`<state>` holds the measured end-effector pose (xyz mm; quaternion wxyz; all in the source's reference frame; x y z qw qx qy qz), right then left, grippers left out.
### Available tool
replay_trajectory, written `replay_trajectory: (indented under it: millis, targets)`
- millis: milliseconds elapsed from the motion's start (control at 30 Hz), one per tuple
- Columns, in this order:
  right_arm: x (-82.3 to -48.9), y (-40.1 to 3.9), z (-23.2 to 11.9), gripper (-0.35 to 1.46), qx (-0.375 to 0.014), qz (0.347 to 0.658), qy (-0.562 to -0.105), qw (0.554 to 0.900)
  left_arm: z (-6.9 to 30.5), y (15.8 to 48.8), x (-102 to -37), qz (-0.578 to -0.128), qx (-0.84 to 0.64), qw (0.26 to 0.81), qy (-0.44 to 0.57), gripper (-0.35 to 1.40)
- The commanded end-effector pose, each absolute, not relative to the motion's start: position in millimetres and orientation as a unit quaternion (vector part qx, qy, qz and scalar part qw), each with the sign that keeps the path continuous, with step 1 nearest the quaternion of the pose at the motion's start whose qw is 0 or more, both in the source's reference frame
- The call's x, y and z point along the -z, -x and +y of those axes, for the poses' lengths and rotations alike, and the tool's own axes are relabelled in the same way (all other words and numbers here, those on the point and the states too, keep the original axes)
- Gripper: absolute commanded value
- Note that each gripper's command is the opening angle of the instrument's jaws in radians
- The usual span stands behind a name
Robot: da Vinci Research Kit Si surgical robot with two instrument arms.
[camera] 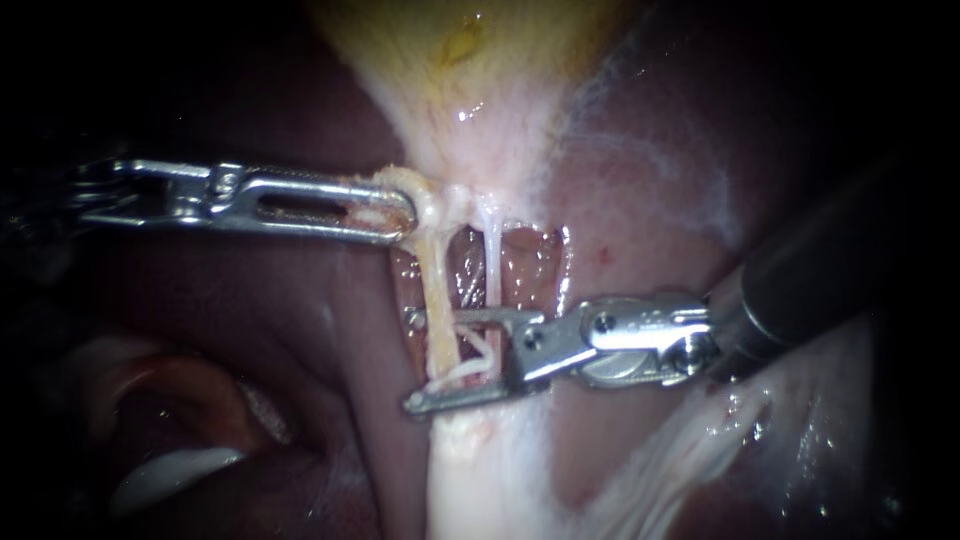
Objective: Clipping first clip left tube
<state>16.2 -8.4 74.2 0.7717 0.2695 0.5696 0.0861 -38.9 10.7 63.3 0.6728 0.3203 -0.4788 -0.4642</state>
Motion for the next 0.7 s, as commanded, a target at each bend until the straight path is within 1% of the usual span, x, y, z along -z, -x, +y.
replay_trajectory:
  millis: [33, 300, 500, 600, 700]
  targets:
    - [-74.2, -16.4, -8.6, 0.50, -0.085, 0.570, -0.272, 0.771, 10.7, 38.9, -63.3, -0.479, 0.464, 0.673, -0.320, -0.35]
    - [-75.3, -18.1, -9.6, 0.50, -0.080, 0.569, -0.280, 0.769, 10.8, 39.0, -63.3, -0.479, 0.464, 0.673, -0.320, -0.35]
    - [-75.8, -18.2, -10.0, 0.47, -0.086, 0.565, -0.287, 0.769, 10.8, 39.0, -63.4, -0.479, 0.464, 0.673, -0.320, -0.35]
    - [-75.8, -17.9, -9.9, 0.39, -0.090, 0.564, -0.291, 0.768, 10.8, 39.0, -63.4, -0.479, 0.464, 0.673, -0.320, -0.35]
    - [-75.8, -17.2, -9.9, 0.15, -0.093, 0.553, -0.298, 0.772, 10.8, 39.0, -63.4, -0.479, 0.464, 0.673, -0.320, -0.35]
